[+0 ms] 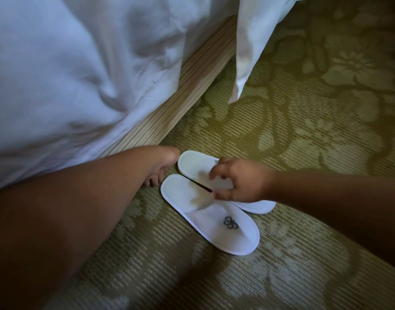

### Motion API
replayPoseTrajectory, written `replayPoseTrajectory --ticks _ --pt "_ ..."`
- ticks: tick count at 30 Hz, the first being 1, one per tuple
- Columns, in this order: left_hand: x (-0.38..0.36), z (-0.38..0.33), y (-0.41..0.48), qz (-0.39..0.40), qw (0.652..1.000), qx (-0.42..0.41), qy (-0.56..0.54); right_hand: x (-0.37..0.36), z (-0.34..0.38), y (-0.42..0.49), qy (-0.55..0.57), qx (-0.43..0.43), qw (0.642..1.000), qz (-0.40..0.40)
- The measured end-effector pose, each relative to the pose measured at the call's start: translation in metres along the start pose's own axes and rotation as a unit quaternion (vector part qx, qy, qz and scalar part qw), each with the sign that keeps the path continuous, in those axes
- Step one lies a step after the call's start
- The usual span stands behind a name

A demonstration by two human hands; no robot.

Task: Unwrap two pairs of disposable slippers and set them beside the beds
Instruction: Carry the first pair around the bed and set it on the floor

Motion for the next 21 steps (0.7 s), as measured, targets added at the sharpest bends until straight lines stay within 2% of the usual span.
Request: replayPoseTrajectory --ticks 3,9,21 --pt "-0.001 0.003 0.0 0.001 1.0 -0.002 -0.019 -0.015 0.02 0.007 -0.062 0.06 0.995 0.04" --pt "-0.002 0.006 -0.005 0.0 0.998 -0.017 -0.058 -0.018 0.024 0.011 -0.03 0.024 0.993 0.108" --pt "-0.003 0.008 -0.009 0.004 0.999 -0.013 -0.053 -0.022 0.039 0.019 -0.075 0.033 0.982 0.168"
Point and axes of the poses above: each hand's wrist, its own y-axis towards the middle knuckle, its own x-axis out of the back of the hand, z = x × y, the point moved 2 cm from there along y, towards the middle knuckle, and after that the axes turned 7 degrees about x, right-handed, at the moved point
